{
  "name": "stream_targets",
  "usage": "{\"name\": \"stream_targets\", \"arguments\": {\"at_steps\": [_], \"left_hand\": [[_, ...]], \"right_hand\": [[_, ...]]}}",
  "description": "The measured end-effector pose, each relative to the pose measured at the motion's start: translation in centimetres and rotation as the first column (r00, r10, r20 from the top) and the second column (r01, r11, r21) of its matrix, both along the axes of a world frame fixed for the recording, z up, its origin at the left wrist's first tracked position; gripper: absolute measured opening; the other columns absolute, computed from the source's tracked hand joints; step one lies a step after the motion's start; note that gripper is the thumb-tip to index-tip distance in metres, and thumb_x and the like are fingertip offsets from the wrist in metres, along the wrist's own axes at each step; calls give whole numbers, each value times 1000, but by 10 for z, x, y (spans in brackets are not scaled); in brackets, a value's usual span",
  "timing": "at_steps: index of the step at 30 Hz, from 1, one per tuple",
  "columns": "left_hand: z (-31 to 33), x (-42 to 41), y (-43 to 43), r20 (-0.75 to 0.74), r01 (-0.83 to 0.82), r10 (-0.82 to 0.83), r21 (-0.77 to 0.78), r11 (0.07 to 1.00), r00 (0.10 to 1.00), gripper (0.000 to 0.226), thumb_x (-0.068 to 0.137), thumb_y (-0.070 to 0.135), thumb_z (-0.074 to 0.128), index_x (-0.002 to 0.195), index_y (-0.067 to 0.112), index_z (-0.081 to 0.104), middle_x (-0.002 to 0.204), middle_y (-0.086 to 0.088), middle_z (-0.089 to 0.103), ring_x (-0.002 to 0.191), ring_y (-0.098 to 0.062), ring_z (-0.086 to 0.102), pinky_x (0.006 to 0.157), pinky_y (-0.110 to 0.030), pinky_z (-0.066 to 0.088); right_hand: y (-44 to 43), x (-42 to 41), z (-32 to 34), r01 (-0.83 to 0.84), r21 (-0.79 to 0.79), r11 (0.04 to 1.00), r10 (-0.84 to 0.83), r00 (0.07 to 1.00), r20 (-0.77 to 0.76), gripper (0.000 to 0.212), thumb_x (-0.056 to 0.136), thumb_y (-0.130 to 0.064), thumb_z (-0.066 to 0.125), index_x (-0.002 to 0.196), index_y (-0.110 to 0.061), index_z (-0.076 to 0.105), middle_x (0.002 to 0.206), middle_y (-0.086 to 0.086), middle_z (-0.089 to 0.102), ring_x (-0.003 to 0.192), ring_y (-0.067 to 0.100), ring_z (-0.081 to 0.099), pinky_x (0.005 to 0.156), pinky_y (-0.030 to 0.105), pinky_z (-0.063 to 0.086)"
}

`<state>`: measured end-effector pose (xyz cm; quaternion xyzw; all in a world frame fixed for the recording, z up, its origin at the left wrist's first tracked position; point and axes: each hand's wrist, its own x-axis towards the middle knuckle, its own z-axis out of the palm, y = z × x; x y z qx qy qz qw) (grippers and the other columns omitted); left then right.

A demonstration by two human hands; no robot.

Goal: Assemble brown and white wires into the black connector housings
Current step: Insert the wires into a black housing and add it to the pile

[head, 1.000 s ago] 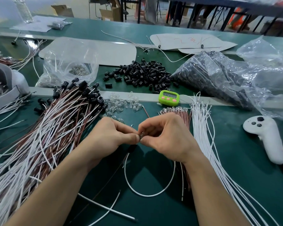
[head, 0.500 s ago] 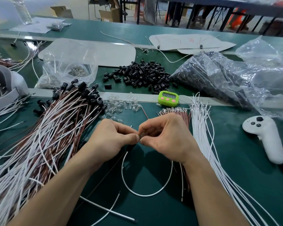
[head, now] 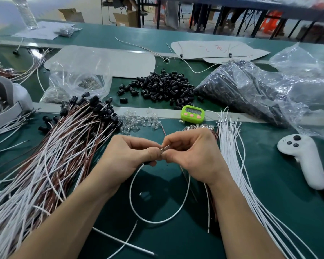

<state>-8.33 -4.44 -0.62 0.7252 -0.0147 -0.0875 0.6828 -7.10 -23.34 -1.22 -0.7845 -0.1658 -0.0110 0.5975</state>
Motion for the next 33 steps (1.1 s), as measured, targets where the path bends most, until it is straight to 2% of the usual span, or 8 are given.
{"name": "stream_targets", "arguments": {"at_steps": [4, 8, 11, 15, 20, 25, 29, 33], "left_hand": [[-4, -1, -4, 115, -55, 48, 59, 997, 992, 31, 76, -7, 81, 86, 22, 84, 82, -3, 80, 77, -13, 77, 70, -17, 56], [-9, -4, -7, 208, -145, 122, 99, 984, 971, 28, 75, 6, 86, 83, 32, 83, 77, 5, 79, 75, -12, 77, 69, -18, 57], [-8, -6, -9, 284, -184, 143, 126, 975, 948, 21, 71, 19, 83, 82, 37, 82, 75, 10, 78, 72, -13, 77, 68, -26, 62], [-7, -8, -8, 370, -208, 149, 125, 970, 917, 24, 76, 12, 85, 86, 33, 83, 75, 11, 78, 70, -16, 76, 69, -37, 63], [-5, -11, -11, 404, -238, 179, 100, 966, 897, 30, 76, 7, 86, 85, 35, 82, 72, 11, 77, 67, -18, 75, 64, -38, 61], [-4, -11, -12, 415, -259, 205, 80, 962, 887, 28, 76, 4, 87, 79, 31, 83, 70, 9, 77, 65, -23, 73, 61, -40, 59], [-3, -9, -11, 428, -269, 202, 102, 958, 881, 31, 76, 6, 87, 82, 36, 82, 70, 11, 76, 63, -20, 73, 58, -35, 60], [-4, -6, -9, 437, -266, 195, 106, 958, 878, 34, 76, 7, 87, 83, 39, 81, 70, 13, 76, 61, -14, 72, 57, -26, 59]], "right_hand": [[0, 3, -2, 17, 60, 998, -17, 1000, -7, 13, 73, -3, 79, 77, -14, 76, 68, 9, 74, 60, 13, 69, 62, 32, 60], [1, 4, -3, 8, 94, 996, -6, 1000, -22, 18, 75, 4, 79, 76, -14, 76, 67, 8, 74, 59, 13, 69, 60, 24, 56], [1, 3, -2, -3, 137, 991, 9, 999, -43, 18, 75, 5, 78, 75, -12, 77, 65, 7, 73, 57, 13, 68, 57, 21, 53], [3, 2, 1, -7, 209, 978, 19, 998, -57, 21, 74, 7, 79, 75, -14, 79, 65, 6, 73, 57, 14, 68, 55, 21, 52], [3, 2, 1, 3, 258, 966, 14, 998, -63, 26, 75, 15, 79, 78, -11, 80, 67, 5, 75, 57, 14, 69, 54, 20, 51], [7, 0, 1, 8, 287, 958, 10, 998, -62, 24, 72, 7, 79, 76, -15, 81, 69, 7, 76, 58, 15, 70, 55, 21, 52], [3, 1, 3, -19, 291, 956, 42, 996, -73, 25, 69, 8, 79, 82, -13, 81, 74, 8, 78, 62, 14, 71, 59, 21, 55], [3, 0, 4, 16, 257, 966, 4, 997, -79, 31, 68, 6, 80, 90, -15, 82, 79, 10, 79, 69, 16, 75, 65, 23, 58]]}}
